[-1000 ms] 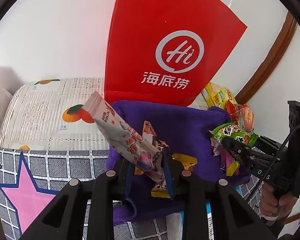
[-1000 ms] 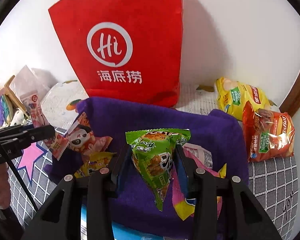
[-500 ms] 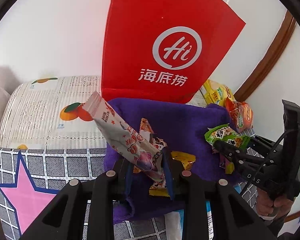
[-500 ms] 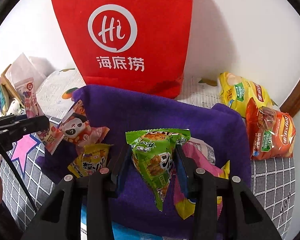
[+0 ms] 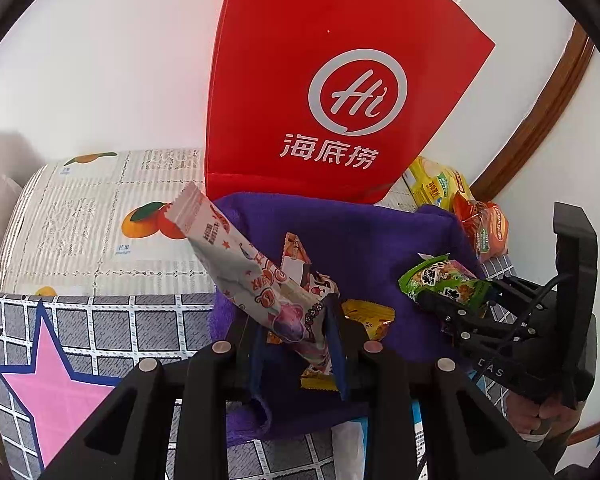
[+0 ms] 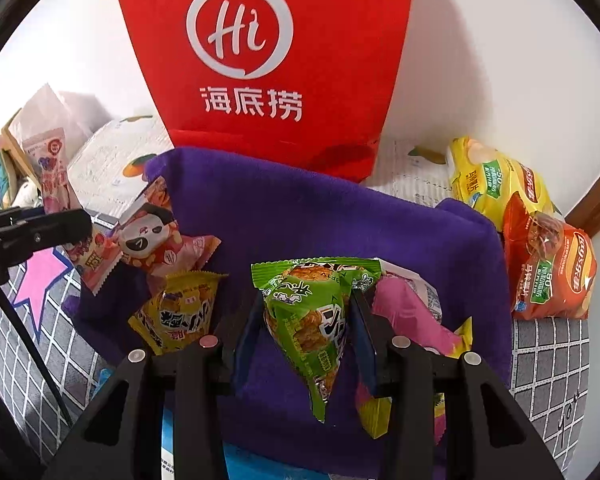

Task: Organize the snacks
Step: 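Open the right gripper onto the towel while the left releases the candy stick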

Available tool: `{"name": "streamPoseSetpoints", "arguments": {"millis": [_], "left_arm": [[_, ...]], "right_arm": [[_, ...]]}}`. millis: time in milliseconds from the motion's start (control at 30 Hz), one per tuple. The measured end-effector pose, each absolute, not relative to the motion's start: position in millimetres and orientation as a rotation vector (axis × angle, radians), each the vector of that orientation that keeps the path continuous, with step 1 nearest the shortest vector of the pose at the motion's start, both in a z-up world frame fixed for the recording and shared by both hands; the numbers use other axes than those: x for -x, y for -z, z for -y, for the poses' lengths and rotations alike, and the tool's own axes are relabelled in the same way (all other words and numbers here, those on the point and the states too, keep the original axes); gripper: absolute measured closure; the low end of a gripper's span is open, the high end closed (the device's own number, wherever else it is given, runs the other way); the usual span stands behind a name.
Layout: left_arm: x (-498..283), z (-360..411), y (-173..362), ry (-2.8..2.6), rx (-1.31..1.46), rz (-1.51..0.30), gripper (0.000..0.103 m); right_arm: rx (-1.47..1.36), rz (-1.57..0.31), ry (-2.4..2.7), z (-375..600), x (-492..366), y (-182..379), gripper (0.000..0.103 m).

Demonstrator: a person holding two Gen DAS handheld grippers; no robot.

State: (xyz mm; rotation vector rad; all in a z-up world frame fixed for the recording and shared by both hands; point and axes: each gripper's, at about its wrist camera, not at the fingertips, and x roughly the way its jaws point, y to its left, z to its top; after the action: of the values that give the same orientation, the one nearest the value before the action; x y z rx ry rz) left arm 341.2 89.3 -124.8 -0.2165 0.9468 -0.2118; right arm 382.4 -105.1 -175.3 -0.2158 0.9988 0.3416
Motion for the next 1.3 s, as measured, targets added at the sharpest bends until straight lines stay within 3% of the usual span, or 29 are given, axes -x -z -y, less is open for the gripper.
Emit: {"name": "streamPoseSetpoints", "arguments": {"millis": [1033, 1200, 1300], "left_arm": [[-344, -89, 130, 0.218, 0.200, -0.975, 0.077], [-345, -90, 132, 0.211, 0.198, -0.984, 0.077], [-346, -91, 132, 0.211, 0.197, -0.985, 0.077]], "right_arm": [[0.295, -1.063, -0.351, 90, -386, 201, 0.060], [0.288, -1.082, -0.350, 89, -388, 206, 0.059], [0.289, -1.080, -0.354, 88, -387, 206, 0.051]]}}
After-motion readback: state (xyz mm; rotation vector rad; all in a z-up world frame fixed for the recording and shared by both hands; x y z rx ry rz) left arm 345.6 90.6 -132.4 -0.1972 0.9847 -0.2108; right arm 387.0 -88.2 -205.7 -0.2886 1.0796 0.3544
